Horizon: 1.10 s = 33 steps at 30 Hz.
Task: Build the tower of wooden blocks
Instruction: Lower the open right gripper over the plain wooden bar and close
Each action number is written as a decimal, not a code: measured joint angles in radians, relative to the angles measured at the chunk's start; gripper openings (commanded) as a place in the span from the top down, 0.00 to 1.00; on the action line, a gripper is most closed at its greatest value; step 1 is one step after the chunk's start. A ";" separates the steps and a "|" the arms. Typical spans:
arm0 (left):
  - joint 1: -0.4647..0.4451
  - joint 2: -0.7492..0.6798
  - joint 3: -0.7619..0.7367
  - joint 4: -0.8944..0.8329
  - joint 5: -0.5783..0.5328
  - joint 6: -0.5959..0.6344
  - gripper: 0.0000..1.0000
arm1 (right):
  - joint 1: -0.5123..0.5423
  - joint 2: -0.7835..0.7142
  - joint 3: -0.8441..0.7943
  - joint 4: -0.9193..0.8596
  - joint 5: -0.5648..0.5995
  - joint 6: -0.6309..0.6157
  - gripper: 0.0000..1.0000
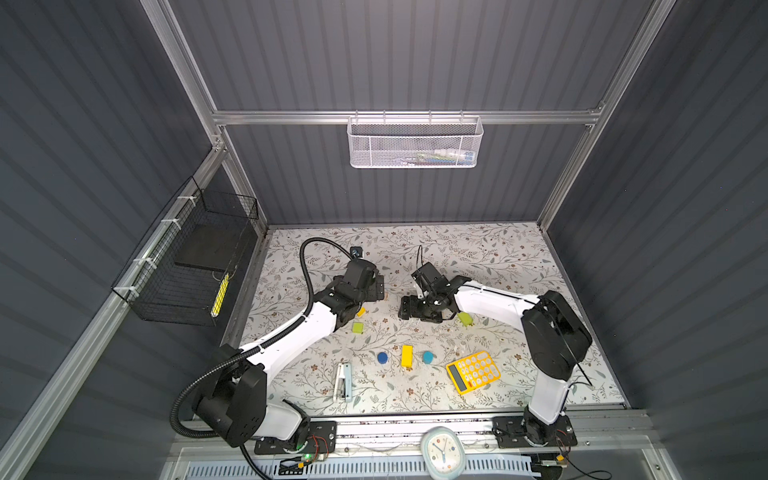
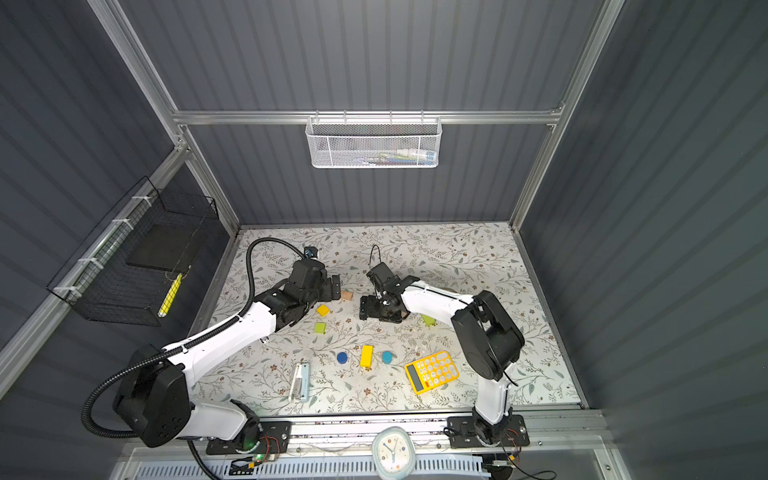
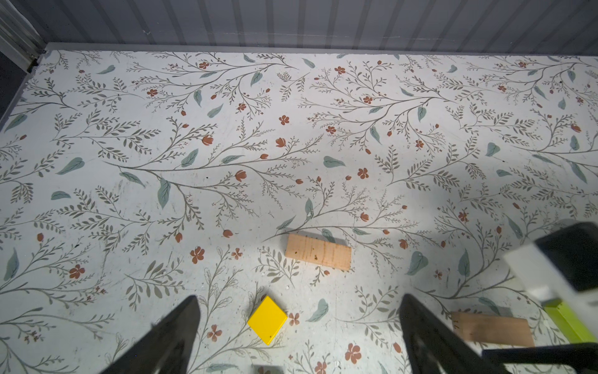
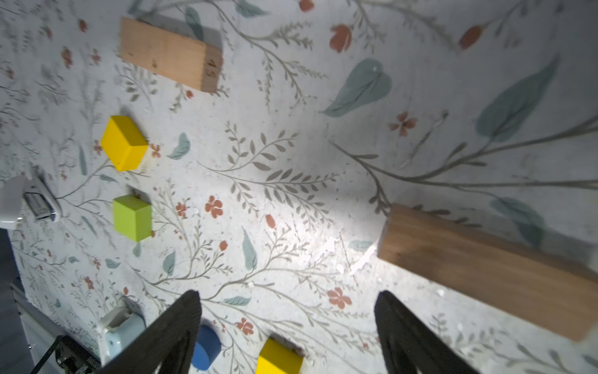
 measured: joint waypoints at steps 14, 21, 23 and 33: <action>0.000 0.011 0.000 0.001 -0.012 0.025 0.03 | 0.012 -0.107 -0.030 -0.186 0.299 0.087 0.09; 0.000 0.013 0.000 0.001 -0.034 0.037 0.02 | 0.013 -0.020 -0.039 -0.200 0.336 0.134 0.03; 0.000 0.013 -0.001 0.001 -0.038 0.039 0.02 | 0.013 -0.006 -0.034 -0.200 0.340 0.137 0.02; 0.000 0.017 -0.001 0.001 -0.045 0.046 0.01 | 0.013 0.026 0.008 -0.187 0.347 0.157 0.01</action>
